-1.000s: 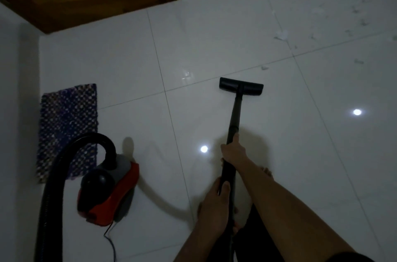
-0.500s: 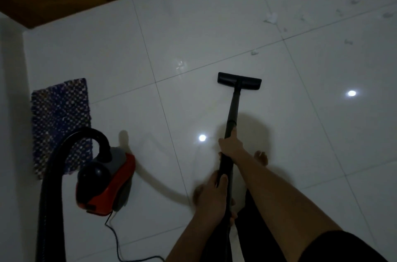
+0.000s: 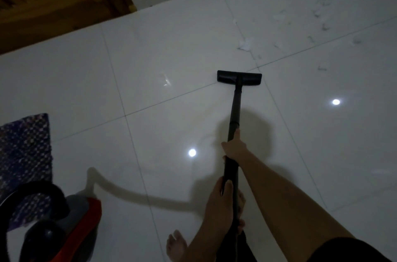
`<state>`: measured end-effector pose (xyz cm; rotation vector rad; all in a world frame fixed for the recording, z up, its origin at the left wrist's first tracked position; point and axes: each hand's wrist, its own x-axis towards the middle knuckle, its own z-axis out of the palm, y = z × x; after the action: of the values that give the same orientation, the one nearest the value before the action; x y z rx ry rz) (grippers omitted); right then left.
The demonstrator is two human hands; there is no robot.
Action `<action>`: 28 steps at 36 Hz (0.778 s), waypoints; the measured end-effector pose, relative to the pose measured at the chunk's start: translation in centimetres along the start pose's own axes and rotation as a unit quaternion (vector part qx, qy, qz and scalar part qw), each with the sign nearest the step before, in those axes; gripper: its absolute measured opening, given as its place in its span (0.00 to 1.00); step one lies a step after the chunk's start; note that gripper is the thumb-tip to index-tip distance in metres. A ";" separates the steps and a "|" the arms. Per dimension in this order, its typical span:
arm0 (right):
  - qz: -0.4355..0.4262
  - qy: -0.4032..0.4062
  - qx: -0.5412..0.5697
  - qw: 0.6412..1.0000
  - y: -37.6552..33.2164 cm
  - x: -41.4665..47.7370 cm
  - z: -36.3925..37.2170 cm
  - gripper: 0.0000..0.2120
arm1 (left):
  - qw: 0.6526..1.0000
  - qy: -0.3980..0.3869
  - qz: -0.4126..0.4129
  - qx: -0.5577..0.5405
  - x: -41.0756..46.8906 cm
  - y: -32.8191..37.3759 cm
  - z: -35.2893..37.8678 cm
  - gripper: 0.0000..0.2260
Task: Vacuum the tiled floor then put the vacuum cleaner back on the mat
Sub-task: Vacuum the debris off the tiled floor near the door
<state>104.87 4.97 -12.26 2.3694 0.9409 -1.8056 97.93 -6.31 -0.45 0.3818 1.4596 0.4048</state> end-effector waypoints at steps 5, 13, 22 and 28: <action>-0.001 -0.001 0.017 1.000 -2.2 3.3 -4.4 0.39 | 1.000 0.003 -0.017 0.004 3.6 3.2 2.8 0.15; 0.002 -0.021 -0.004 1.000 -6.4 7.7 -9.1 0.40 | 1.000 0.005 -0.003 0.002 7.7 8.5 5.3 0.14; -0.002 -0.036 -0.007 0.999 -12.6 11.1 -12.3 0.40 | 0.999 0.007 -0.008 -0.031 12.1 14.9 5.5 0.06; -0.010 -0.031 -0.011 0.999 -19.0 14.9 -14.9 0.39 | 0.999 -0.014 0.000 -0.052 16.6 21.1 4.9 0.08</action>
<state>111.28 32.57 -14.08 2.2852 0.9767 -1.8536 103.23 20.20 -4.37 0.3028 1.4047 0.4725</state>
